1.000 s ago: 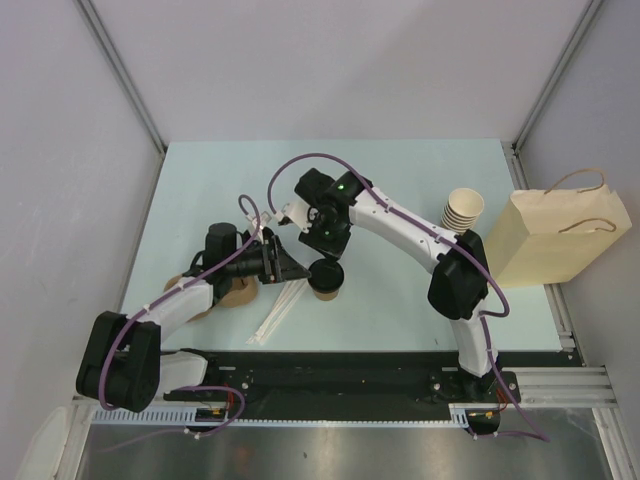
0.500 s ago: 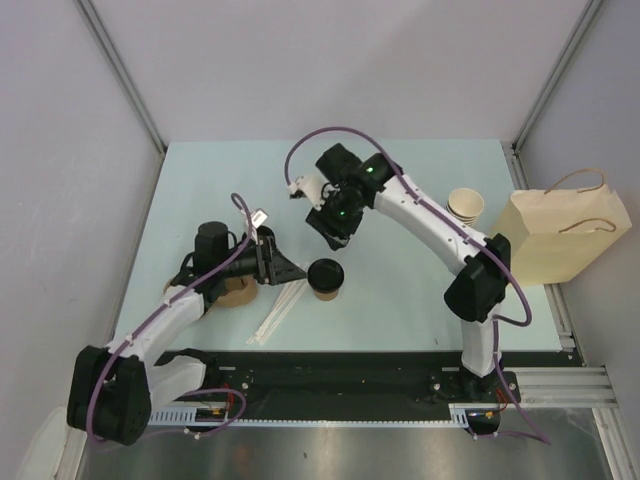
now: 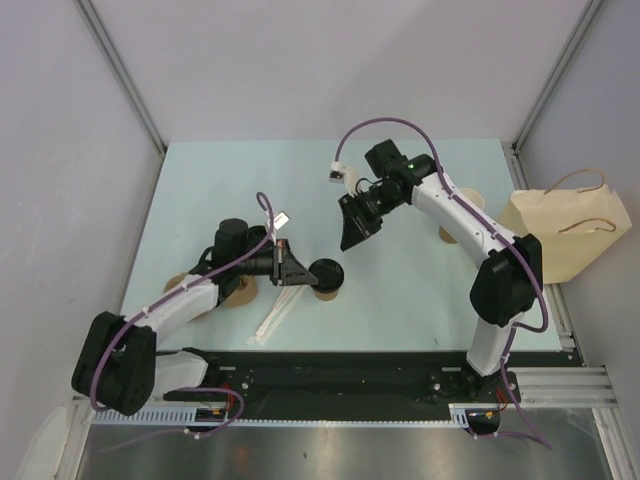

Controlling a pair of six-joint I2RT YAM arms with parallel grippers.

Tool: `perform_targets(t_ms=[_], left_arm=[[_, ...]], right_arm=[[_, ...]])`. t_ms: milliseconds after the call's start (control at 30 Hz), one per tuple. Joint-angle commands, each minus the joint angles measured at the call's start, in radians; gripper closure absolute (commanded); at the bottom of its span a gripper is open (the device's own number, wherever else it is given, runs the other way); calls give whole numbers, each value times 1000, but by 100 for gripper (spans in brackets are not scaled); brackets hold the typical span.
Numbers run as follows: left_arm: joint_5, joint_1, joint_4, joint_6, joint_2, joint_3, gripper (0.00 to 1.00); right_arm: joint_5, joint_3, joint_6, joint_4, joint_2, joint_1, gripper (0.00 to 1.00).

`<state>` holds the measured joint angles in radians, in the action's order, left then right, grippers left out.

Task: Pack the takeout coffee

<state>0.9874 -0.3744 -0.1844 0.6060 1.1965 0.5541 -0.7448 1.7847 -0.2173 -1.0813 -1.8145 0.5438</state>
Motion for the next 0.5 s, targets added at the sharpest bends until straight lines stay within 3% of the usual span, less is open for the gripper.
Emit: perform_targets(t_ms=[0, 167, 467], left_arm=[[34, -17, -109, 38, 57, 62, 100], [2, -32, -64, 52, 130, 96, 100], [-45, -32, -46, 43, 238, 144, 100]], right_arm=[[-172, -109, 98, 115, 30, -10, 88], [-228, -185, 163, 185, 24, -15, 100], [-260, -186, 208, 225, -51, -5, 100]])
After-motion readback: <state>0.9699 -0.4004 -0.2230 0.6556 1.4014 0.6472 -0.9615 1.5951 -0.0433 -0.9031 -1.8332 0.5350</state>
